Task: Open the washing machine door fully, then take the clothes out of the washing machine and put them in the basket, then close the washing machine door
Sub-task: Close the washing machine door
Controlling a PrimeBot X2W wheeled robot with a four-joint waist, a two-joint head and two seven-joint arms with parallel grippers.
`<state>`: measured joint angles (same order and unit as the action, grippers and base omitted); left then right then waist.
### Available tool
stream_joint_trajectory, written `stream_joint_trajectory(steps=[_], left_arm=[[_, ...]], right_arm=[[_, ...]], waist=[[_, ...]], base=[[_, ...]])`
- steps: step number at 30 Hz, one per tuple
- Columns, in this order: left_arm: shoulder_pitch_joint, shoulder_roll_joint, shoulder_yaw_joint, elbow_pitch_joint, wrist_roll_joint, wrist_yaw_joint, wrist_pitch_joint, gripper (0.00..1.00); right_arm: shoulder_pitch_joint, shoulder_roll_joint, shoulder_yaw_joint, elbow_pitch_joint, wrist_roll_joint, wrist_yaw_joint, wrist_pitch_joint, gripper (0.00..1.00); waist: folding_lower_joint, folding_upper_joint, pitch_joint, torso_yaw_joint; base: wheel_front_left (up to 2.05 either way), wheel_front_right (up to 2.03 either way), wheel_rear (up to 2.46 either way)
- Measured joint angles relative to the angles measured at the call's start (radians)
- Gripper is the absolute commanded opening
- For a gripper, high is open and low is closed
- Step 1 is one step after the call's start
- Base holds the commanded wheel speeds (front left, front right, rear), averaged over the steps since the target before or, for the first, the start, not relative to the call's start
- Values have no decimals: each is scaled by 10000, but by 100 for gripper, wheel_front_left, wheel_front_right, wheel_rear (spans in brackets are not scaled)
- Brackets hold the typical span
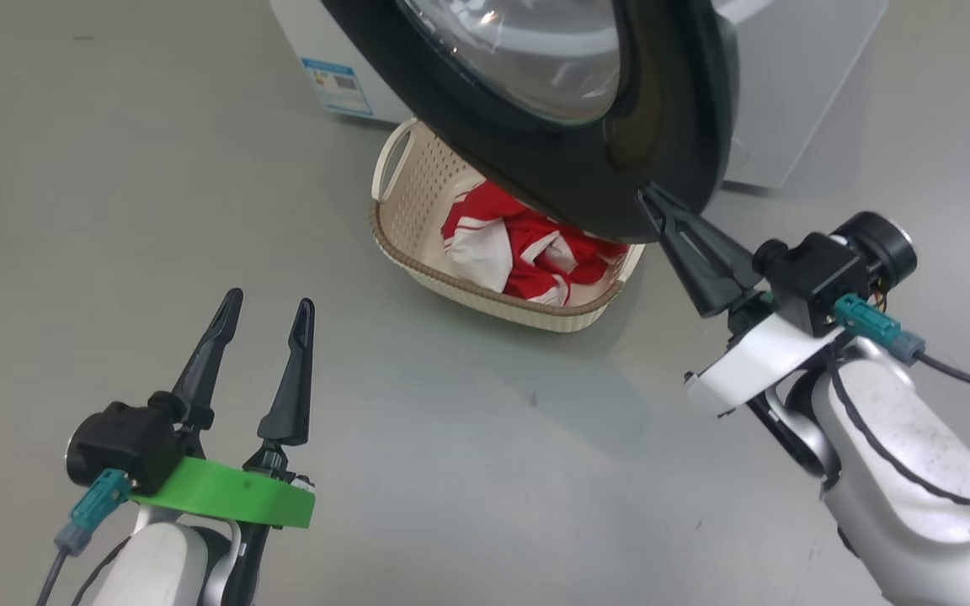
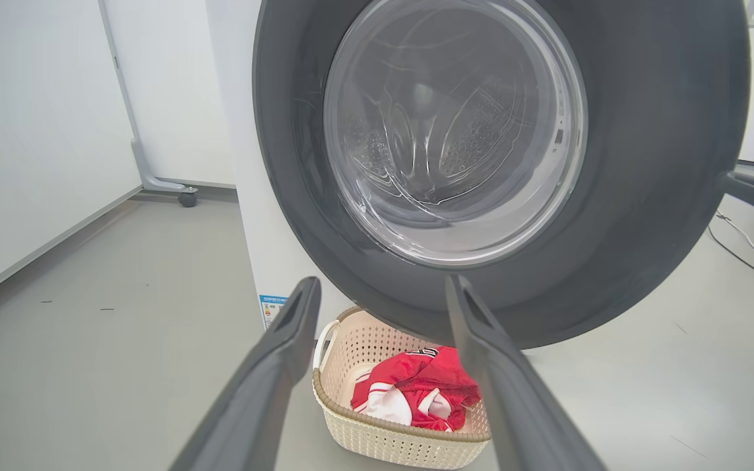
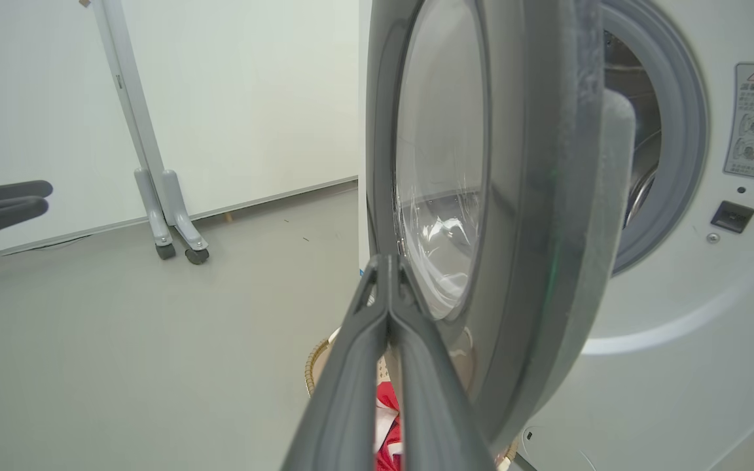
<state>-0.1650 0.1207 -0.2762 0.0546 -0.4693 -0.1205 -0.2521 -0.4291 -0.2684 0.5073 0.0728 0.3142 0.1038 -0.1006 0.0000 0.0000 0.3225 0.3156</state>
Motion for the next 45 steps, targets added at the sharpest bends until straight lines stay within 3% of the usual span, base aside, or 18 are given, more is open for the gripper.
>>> stream_joint_trajectory(steps=[14,28,45], left_arm=[[-465,-234,174,-4,2,-10,-2,100],[-841,-439,244,-40,-15,-36,-2,100],[-1720,-721,-161,-232,-330,-36,-2,100]], right_arm=[[-1393,-217,-556,575,-33,8,117,0],[-2964,-272,-1060,897,-171,-98,222,0],[-5555,-1158,-1914,1365,-566,-190,631,0]], waist=[[0,0,1149,512],[0,0,2230,443],[1,0,3592,656]], base=[[0,0,0],[0,0,0],[0,0,0]])
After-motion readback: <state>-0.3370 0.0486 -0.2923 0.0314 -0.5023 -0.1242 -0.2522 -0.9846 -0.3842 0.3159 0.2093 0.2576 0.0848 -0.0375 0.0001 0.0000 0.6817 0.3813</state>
